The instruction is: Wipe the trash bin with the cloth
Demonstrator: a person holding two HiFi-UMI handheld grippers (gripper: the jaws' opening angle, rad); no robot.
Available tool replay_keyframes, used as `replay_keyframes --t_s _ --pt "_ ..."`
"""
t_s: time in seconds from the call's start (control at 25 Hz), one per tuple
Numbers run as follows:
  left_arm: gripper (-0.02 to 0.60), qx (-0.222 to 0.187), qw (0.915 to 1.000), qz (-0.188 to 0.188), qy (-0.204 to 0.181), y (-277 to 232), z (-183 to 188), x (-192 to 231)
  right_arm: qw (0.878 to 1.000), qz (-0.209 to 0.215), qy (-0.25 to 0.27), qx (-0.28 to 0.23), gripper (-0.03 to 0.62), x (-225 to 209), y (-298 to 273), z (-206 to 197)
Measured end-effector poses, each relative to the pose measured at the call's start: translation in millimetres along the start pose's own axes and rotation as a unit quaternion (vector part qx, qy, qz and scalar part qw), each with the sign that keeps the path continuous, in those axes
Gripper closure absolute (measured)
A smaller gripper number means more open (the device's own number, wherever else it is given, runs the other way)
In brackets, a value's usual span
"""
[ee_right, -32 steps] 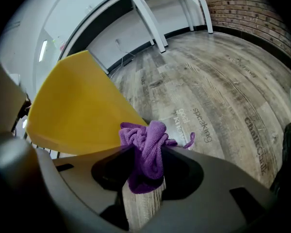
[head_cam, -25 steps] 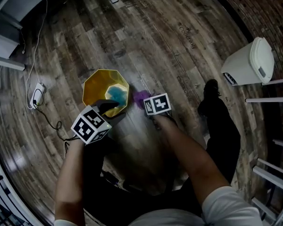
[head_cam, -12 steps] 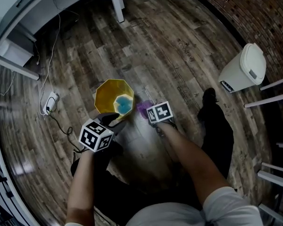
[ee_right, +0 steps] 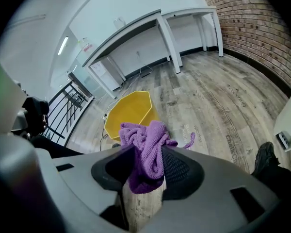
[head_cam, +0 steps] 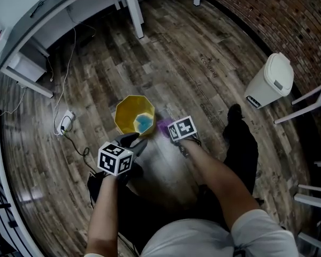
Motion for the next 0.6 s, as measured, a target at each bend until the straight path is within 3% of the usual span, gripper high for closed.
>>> replay_keyframes --t_s 0.6 --pt "0.428 -0.072 0.9968 0.030 0.016 35.5 10.6 -27.5 0.999 0.005 -0.009 -0.032 0.431 24.9 58.8 18.2"
Point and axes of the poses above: the fingertips, and each gripper's own axes: y backward along the fingers, x to its left, z out of its top, the point moved 2 cm from there along y, backward along the fingers, and after that the axes turned 13 degrees about -z, right-handed, at the moved point
